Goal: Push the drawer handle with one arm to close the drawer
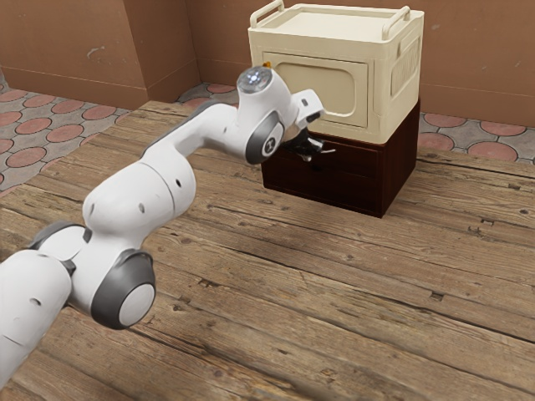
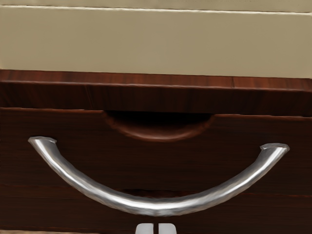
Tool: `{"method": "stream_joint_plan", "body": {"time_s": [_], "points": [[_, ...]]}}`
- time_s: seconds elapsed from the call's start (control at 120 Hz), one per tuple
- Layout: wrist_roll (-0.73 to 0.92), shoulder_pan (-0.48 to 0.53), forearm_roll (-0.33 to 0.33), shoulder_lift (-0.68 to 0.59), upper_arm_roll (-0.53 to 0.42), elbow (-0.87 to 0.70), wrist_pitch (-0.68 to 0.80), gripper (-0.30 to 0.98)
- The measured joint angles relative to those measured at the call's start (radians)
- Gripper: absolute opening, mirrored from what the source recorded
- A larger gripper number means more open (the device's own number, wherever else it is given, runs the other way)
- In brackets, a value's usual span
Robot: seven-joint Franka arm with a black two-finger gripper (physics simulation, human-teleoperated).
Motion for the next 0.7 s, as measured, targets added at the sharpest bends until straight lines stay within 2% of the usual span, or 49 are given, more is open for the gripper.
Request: {"method": "stream_joint_plan", "body": {"time_s": [0.325,0.342,0.392,0.558,0.642,0.7], "points": [[0.019,0.0,0.002,0.012,-0.006,-0.012,0.061,-0.14],[0.022,0.0,0.0,0.01,-0.008,-0.015,0.06,-0.1],[0.029,-0.001,-0.003,-0.015,-0.005,-0.045,0.04,-0.09],[0.036,-0.013,-0.008,-0.292,-0.02,-0.395,-0.08,-0.1],[0.037,-0.03,-0.02,-0.484,-0.028,-0.612,-0.161,-0.1],[0.035,-0.042,-0.025,-0.664,-0.025,-0.808,-0.215,0.01]]}}
